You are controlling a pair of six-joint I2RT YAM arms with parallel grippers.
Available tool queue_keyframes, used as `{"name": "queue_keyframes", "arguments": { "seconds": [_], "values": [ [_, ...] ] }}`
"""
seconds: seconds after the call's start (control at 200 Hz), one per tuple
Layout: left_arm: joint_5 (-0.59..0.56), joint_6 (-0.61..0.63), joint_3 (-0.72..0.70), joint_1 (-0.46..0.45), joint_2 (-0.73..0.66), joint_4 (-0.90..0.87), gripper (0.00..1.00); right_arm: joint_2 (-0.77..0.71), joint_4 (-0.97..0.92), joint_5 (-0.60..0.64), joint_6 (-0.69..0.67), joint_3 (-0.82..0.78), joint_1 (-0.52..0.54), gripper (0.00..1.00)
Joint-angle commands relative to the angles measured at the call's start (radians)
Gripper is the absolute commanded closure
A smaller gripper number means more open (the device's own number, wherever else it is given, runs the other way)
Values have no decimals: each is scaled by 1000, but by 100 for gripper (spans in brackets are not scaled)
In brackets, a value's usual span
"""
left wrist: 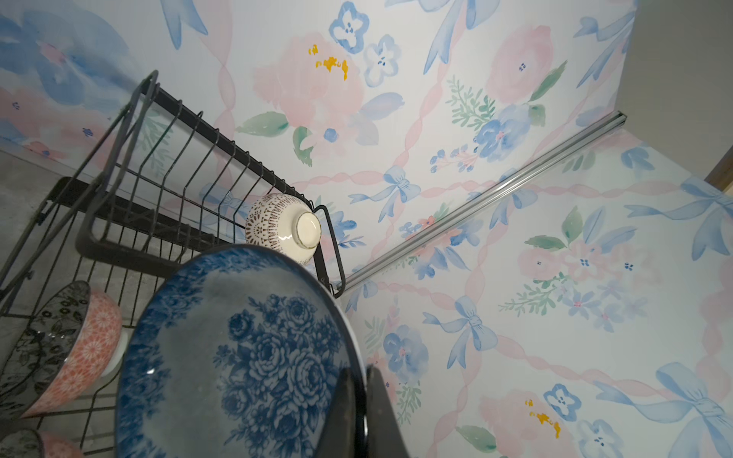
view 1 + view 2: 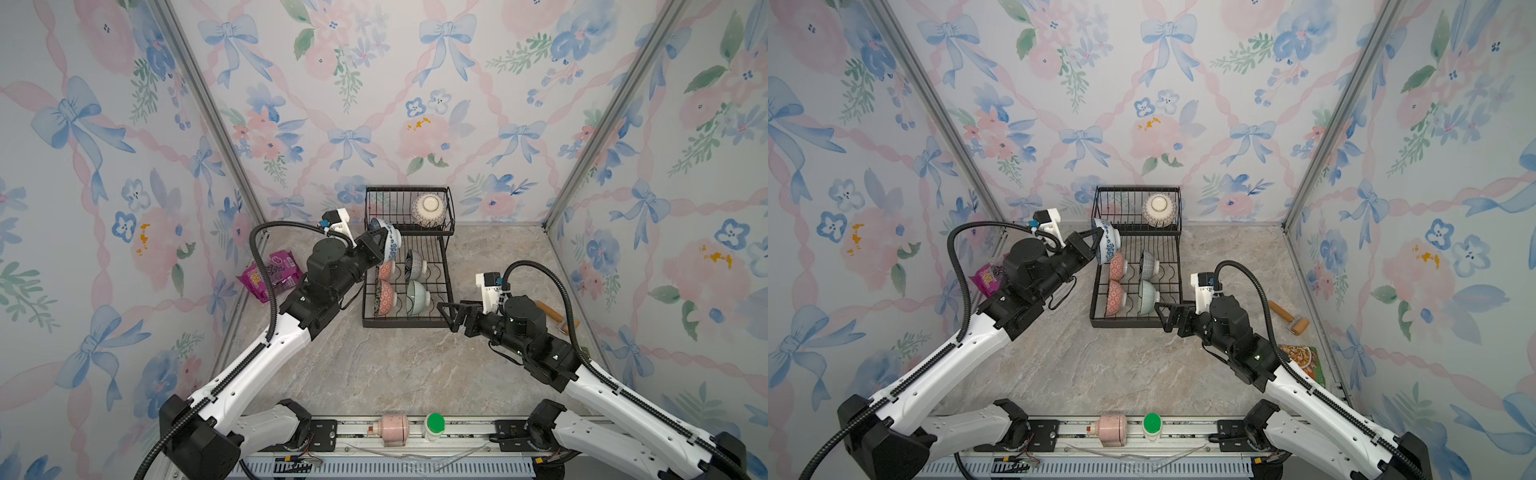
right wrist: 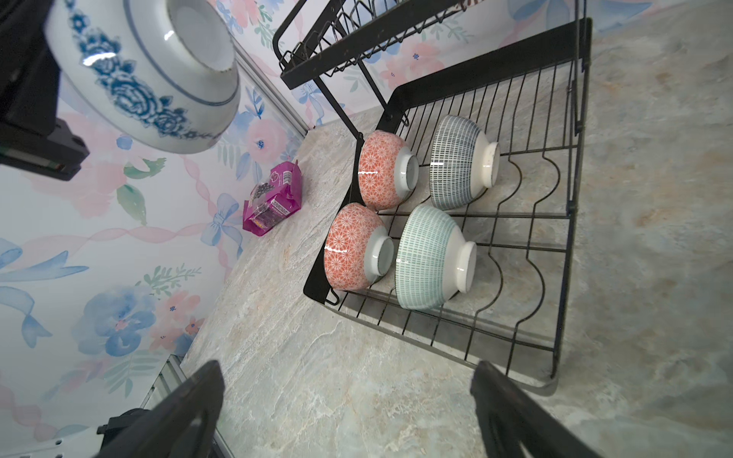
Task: Load bowls into a dish rack
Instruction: Pass the bowl.
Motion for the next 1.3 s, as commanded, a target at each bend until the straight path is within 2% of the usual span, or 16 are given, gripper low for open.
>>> {"name": "queue_keyframes", "arguments": {
  "seconds": [0.0, 0.05, 0.115, 0.195, 0.275, 0.395, 0.59, 0.705, 0.86, 1.04, 1.295],
  "values": [
    [-249, -104, -79, -66, -109, 170, 100, -13, 35, 37, 23, -45, 34, 0],
    [-310, -142, -130, -98, -141, 190, 100, -13, 38, 52, 17, -55, 56, 0],
    [-335, -182, -219, -119, -170, 286, 100, -7, 60, 48, 30, -74, 73, 0],
    [-327, -203, -327, -121, -184, 416, 100, 4, 163, -3, 90, -115, 70, 1],
    [-316, -190, -376, -117, -199, 487, 100, 29, 256, -54, 136, -127, 71, 5],
    [-293, -168, -444, -100, -241, 573, 100, 100, 377, -160, 205, -115, 64, 6],
    [-179, -218, -596, 21, -351, 712, 100, 257, 622, -315, 373, -89, 61, 8],
    [-120, -255, -666, 109, -429, 758, 100, 358, 820, -356, 491, -85, 70, 9],
    [-70, -281, -728, 202, -522, 773, 100, 496, 886, -366, 505, 17, 114, 11],
    [17, -327, -799, 295, -519, 884, 100, 673, 999, -397, 541, 133, 148, 12],
    [144, -448, -877, 445, -421, 1176, 100, 912, 1299, -421, 730, 240, 154, 16]
  ]
}}
